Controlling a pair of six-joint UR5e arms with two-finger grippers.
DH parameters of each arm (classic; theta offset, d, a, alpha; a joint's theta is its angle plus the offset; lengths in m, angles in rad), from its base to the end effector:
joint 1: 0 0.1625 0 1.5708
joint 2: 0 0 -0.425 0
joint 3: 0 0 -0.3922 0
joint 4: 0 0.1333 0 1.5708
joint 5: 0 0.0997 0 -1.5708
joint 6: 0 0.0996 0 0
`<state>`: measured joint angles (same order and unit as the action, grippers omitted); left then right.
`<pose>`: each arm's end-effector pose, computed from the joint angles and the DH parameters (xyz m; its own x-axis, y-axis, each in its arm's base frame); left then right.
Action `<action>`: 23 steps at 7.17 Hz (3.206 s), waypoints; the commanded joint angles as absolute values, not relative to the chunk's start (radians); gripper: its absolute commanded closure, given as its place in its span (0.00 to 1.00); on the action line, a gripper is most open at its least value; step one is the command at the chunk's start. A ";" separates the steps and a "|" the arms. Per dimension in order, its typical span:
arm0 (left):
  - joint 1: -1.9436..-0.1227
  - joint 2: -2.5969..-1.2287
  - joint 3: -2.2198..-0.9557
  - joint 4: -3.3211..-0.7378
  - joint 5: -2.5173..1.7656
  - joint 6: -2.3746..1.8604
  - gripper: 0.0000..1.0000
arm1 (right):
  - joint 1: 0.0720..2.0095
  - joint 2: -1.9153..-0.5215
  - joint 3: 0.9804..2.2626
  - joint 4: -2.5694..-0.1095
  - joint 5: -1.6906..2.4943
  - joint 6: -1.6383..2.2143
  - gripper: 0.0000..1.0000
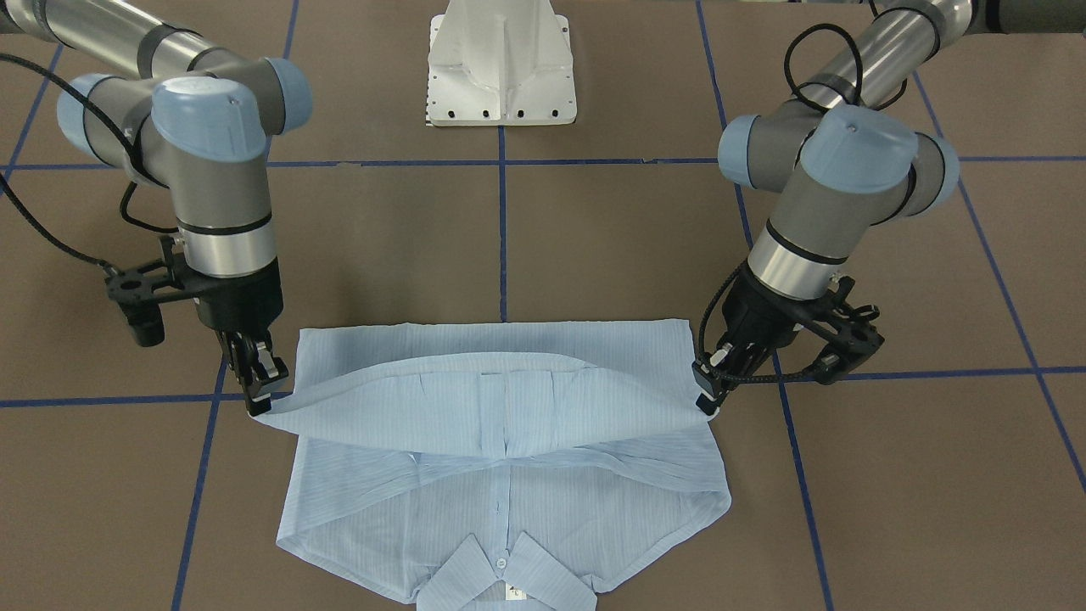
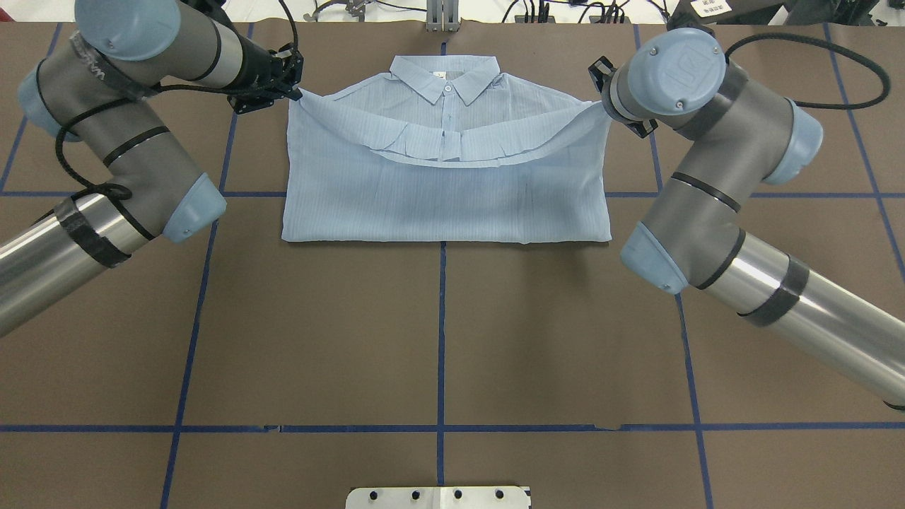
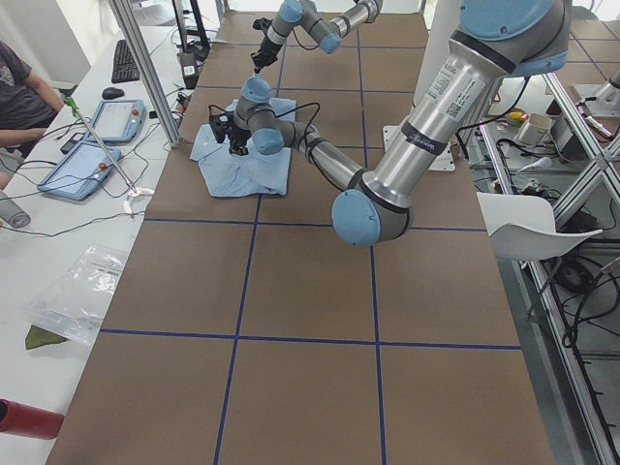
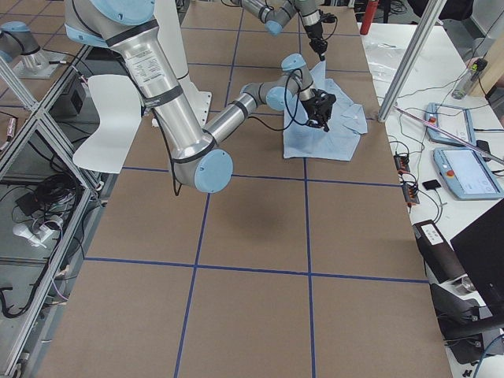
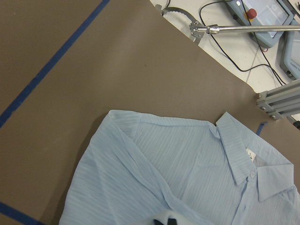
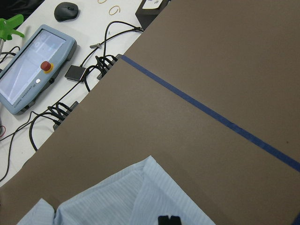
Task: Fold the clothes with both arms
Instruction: 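Lift the hem with both grippers and fold it toward the collar, then release the hem and move the right gripper to the folded edge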
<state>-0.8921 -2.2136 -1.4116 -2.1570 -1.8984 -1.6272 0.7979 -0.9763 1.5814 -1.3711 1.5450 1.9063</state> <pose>0.3811 -0.6338 0.2782 0.2695 -0.4191 -0.8670 0.5759 0.7917 -0.2037 -0.3925 -0.5970 0.2887 0.2172 0.6940 0.6864 -0.8474 0.4831 -0.2204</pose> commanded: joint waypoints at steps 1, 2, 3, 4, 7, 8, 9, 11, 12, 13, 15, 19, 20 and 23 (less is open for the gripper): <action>-0.893 -2.265 -1.237 -2.299 -1.869 -1.623 1.00 | 0.807 -0.893 1.395 -1.302 1.546 1.881 1.00; -0.893 -2.304 -1.148 -2.340 -1.861 -1.617 1.00 | 0.807 -0.882 1.358 -1.292 1.551 1.870 1.00; -0.891 -2.307 -1.108 -2.376 -1.855 -1.609 1.00 | 0.807 -0.870 1.309 -1.243 1.552 1.870 1.00; -0.890 -2.307 -1.095 -2.378 -1.839 -1.583 1.00 | 0.807 -0.842 1.264 -1.229 1.554 1.870 1.00; -0.879 -2.309 -1.052 -2.413 -1.823 -1.582 1.00 | 0.807 -0.792 1.183 -1.224 1.554 1.867 1.00; -0.874 -2.310 -1.046 -2.414 -1.821 -1.582 1.00 | 0.807 -0.792 1.175 -1.223 1.552 1.865 1.00; -0.873 -2.309 -1.042 -2.414 -1.819 -1.578 1.00 | 0.807 -0.793 1.167 -1.223 1.552 1.865 1.00; -0.868 -2.309 -1.031 -2.414 -1.809 -1.537 0.87 | 0.805 -0.792 1.166 -1.221 1.552 1.865 0.98; -0.864 -2.307 -1.029 -2.414 -1.809 -1.536 0.59 | 0.805 -0.788 1.167 -1.221 1.552 1.865 0.72; -0.862 -2.303 -1.029 -2.414 -1.809 -1.536 0.53 | 0.805 -0.784 1.169 -1.221 1.552 1.867 0.62; -0.868 -2.298 -1.040 -2.414 -1.809 -1.491 0.49 | 0.827 -0.794 1.222 -1.169 1.595 1.874 0.44; -0.871 -2.238 -1.152 -2.402 -1.815 -1.494 0.47 | 0.735 -1.078 1.559 -1.160 1.654 1.929 0.35; -0.871 -2.235 -1.154 -2.402 -1.813 -1.494 0.47 | 0.704 -1.151 1.633 -1.161 1.654 1.951 0.35; -0.871 -2.230 -1.160 -2.404 -1.807 -1.494 0.47 | 0.632 -1.255 1.675 -1.144 1.657 1.988 0.34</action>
